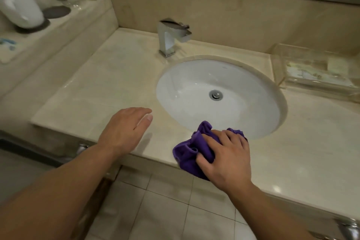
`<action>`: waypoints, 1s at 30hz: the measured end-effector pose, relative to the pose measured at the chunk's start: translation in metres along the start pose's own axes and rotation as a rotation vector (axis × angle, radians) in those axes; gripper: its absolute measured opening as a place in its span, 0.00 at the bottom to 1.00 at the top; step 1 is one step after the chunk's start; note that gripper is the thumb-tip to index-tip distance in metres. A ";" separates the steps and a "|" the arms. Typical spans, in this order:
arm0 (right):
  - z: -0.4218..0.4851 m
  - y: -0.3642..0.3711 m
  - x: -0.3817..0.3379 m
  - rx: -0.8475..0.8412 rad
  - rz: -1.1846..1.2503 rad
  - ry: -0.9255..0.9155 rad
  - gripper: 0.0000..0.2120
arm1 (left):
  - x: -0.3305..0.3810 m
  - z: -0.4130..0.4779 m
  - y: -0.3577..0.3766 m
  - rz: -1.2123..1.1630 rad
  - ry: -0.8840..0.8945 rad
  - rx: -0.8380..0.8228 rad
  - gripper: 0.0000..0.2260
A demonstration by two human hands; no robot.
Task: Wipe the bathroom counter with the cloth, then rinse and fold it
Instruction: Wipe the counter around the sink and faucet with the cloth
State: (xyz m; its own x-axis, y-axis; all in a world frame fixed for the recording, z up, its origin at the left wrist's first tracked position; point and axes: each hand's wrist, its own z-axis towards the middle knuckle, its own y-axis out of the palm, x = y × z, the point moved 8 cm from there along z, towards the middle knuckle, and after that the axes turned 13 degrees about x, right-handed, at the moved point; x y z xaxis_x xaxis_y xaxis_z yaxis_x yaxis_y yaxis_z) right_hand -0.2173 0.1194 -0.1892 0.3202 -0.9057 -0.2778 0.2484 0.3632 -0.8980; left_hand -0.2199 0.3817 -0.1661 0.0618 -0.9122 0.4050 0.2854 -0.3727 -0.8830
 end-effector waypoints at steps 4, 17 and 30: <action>0.012 0.024 -0.058 -0.006 0.024 -0.005 0.20 | -0.046 0.005 -0.017 -0.009 0.001 0.007 0.34; 0.045 0.073 -0.178 -0.008 -0.006 0.024 0.20 | -0.165 0.051 -0.076 -0.014 -0.004 0.053 0.32; 0.094 0.110 -0.228 -0.048 -0.067 0.063 0.23 | -0.190 0.114 -0.109 0.165 0.075 0.071 0.31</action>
State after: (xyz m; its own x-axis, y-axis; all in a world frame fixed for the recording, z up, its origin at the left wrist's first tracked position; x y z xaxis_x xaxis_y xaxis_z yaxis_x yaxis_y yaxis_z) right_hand -0.1770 0.3867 -0.1919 0.2460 -0.9400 -0.2364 0.2226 0.2921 -0.9301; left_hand -0.1538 0.6153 -0.1202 0.0431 -0.9711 0.2348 0.3442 -0.2062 -0.9160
